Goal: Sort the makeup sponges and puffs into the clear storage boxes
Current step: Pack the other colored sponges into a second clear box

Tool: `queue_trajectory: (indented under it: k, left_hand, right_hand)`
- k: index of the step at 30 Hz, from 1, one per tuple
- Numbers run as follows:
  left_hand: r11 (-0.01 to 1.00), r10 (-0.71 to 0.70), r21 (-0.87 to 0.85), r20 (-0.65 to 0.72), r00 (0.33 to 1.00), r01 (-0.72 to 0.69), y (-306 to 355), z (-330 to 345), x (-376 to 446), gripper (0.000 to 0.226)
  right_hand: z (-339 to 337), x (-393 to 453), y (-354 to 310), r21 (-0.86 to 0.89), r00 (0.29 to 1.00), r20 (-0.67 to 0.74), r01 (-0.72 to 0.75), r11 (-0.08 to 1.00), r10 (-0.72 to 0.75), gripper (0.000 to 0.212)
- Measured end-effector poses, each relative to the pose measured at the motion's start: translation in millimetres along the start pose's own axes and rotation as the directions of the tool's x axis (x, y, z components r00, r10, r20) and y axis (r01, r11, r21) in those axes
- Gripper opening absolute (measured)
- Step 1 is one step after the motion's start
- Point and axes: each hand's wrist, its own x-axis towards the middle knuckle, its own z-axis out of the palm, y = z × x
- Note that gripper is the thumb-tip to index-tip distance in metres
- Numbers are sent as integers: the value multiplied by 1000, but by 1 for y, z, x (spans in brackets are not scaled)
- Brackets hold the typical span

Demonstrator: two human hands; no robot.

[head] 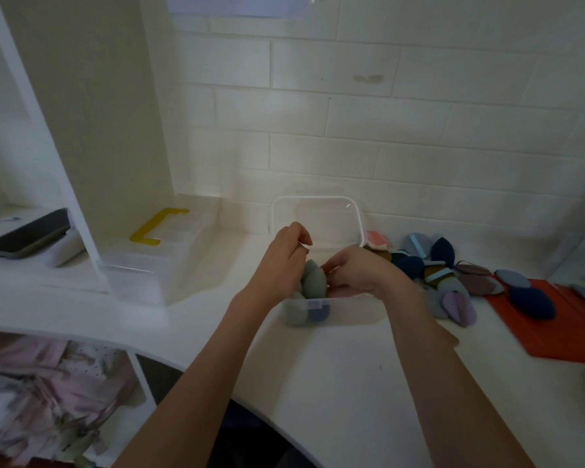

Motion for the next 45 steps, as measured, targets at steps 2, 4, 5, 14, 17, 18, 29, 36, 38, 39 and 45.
queue_trajectory:
  k: [2, 4, 5, 14, 17, 18, 29, 36, 38, 39, 45]
  left_hand:
    - [1000, -4, -8, 1, 1000, 4, 1, 0, 0, 19]
    - [1000, -5, 0, 6, 1000, 5, 1, 0, 1, 19]
    - [1000, -10, 2, 5, 1000, 10, 1, 0, 1, 19]
    - [1000, -27, 3, -21, 999, 27, 2, -1, -1, 19]
    - [1000, -25, 4, -18, 1000, 25, 2, -1, -1, 19]
    - [1000, -24, 6, -18, 1000, 24, 2, -1, -1, 20]
    - [999, -38, 13, -21, 999, 38, 1, 0, 0, 21]
    - [1000, -29, 2, -28, 999, 29, 3, 0, -1, 21]
    - [999, -27, -23, -86, 996, 25, 2, 0, -2, 22]
    - [998, -33, -56, -130, 991, 26, 1, 0, -3, 23]
    - [964, -142, -260, -322, 936, 57, -3, -5, -3, 29]
  right_hand:
    - [3, 0, -2, 24, 1000, -1, -3, 1000, 3, 16]
    - [6, -2, -5, 9, 1000, -14, -12, 1000, 13, 14]
    - [6, -2, -5, -13, 1000, -16, -13, 1000, 13, 16]
    - [-6, -6, -4, 86, 996, 7, -87, 993, 86, 37]
    - [-4, -3, -3, 91, 995, 8, -97, 991, 97, 36]
    - [-3, -3, -2, 93, 995, -4, -98, 991, 99, 35]
    - [-6, -4, -2, 116, 992, -116, -40, 992, 54, 20]
    - [-2, -5, -4, 59, 993, -110, -44, 997, 50, 24]
    - [-1, -5, -5, 53, 993, -106, -46, 998, 51, 23]
    - [-2, -5, -5, 59, 993, -102, -47, 997, 52, 23]
    - [-6, 0, 0, 176, 989, -139, -28, 984, 53, 22]
